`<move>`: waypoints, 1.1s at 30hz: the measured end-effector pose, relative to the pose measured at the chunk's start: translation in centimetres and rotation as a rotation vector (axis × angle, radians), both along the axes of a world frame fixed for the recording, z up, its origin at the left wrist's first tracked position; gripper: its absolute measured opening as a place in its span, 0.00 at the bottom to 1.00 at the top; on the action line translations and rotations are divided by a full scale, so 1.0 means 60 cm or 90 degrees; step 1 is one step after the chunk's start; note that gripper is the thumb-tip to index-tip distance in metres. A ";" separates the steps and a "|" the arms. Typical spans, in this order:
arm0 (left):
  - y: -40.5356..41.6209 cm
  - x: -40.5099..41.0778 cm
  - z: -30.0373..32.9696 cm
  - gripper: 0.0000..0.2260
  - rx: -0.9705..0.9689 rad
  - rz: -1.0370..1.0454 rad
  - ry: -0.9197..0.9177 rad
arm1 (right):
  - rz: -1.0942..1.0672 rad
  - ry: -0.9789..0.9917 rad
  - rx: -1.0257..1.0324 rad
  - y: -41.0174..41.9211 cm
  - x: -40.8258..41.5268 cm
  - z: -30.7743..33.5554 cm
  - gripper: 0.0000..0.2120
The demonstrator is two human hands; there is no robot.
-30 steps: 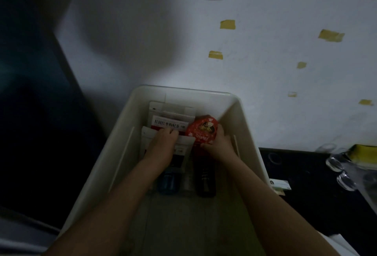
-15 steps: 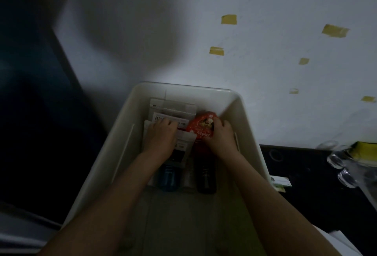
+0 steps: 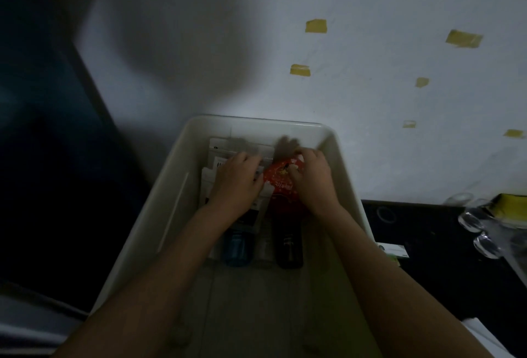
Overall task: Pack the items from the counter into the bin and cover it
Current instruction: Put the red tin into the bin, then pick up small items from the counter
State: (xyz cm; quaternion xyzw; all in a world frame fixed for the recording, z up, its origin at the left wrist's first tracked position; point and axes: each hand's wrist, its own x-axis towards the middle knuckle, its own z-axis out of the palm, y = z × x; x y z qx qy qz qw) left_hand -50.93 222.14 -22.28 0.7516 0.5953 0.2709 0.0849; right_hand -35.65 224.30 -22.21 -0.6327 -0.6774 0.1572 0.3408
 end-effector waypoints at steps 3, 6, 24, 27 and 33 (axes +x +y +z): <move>-0.006 0.026 0.023 0.12 0.020 -0.016 -0.104 | -0.025 0.056 0.059 -0.005 0.023 0.038 0.15; -0.017 0.074 0.050 0.12 0.025 -0.034 -0.181 | -0.043 0.086 0.102 -0.017 0.066 0.069 0.14; -0.085 0.502 -0.017 0.21 -0.330 -0.180 0.176 | -0.015 -0.080 -0.425 -0.141 0.491 -0.115 0.17; -0.108 0.531 -0.101 0.26 -0.482 -0.173 0.262 | 0.081 -0.121 -0.499 -0.171 0.510 -0.168 0.17; -0.180 0.538 -0.216 0.30 -0.545 -0.128 0.318 | 0.180 -0.129 -0.569 -0.194 0.530 -0.222 0.15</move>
